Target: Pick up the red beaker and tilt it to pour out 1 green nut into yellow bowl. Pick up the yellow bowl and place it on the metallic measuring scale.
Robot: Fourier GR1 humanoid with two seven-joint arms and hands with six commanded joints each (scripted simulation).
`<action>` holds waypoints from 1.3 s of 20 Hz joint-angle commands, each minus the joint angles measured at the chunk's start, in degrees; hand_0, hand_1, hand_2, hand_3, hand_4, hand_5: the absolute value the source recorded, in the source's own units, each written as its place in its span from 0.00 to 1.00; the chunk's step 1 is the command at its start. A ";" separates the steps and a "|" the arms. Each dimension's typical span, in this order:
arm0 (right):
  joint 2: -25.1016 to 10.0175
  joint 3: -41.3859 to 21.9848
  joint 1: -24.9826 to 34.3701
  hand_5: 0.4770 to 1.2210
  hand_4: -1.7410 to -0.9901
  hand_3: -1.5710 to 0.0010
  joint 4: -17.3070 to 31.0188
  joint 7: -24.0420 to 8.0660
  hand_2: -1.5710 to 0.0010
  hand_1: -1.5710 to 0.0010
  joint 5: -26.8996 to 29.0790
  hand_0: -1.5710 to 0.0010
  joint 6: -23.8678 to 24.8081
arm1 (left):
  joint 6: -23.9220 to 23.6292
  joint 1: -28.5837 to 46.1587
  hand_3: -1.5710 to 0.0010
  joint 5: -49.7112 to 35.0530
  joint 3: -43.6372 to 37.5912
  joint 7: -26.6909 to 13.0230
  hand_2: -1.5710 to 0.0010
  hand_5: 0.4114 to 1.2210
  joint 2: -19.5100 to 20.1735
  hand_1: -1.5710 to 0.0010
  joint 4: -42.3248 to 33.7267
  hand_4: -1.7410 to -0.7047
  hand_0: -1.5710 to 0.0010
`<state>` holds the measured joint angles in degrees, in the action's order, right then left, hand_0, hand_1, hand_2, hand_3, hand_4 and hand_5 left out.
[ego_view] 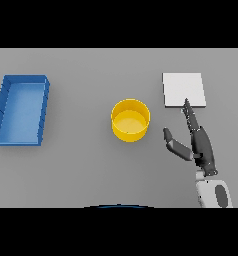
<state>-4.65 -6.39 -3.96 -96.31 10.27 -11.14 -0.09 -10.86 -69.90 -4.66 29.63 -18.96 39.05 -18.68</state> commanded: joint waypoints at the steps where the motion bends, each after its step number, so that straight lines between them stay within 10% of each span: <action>1: -0.08 -0.76 -0.47 0.29 0.74 1.00 -0.26 0.11 1.00 1.00 -0.97 1.00 -0.08 | -1.18 2.51 0.07 -1.69 -0.26 -2.53 0.00 1.00 0.34 0.00 -3.06 0.00 0.00; 13: 0.50 -0.78 -0.54 0.28 0.74 1.00 0.82 -0.34 1.00 1.00 -1.63 1.00 0.84 | -19.79 30.59 0.12 -14.84 2.19 -15.73 0.00 1.00 6.64 0.00 -39.06 0.00 0.00; 17: 0.10 -0.38 -0.56 0.27 0.76 1.00 0.18 -0.74 1.00 1.00 -0.86 1.00 0.42 | -19.29 33.07 0.13 -20.57 5.43 -15.94 0.00 0.67 8.27 0.00 -41.98 0.01 0.00; 21: 0.04 -0.43 0.59 0.26 0.78 1.00 1.65 -1.33 1.00 1.00 -1.75 1.00 0.95 | -12.30 35.28 0.30 -22.35 8.41 -12.43 0.17 0.41 12.73 0.12 -48.74 0.57 0.05; 26: -0.67 -0.26 -0.02 0.27 0.79 1.00 0.57 0.24 1.00 1.00 -0.90 1.00 0.15 | -3.74 36.30 0.77 -24.33 8.83 -10.80 0.73 0.30 15.51 0.71 -50.35 0.92 0.67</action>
<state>-5.33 -6.64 -3.98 -95.74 10.62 -12.04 0.07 -14.61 -33.59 -28.98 38.45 -29.86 54.57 -69.03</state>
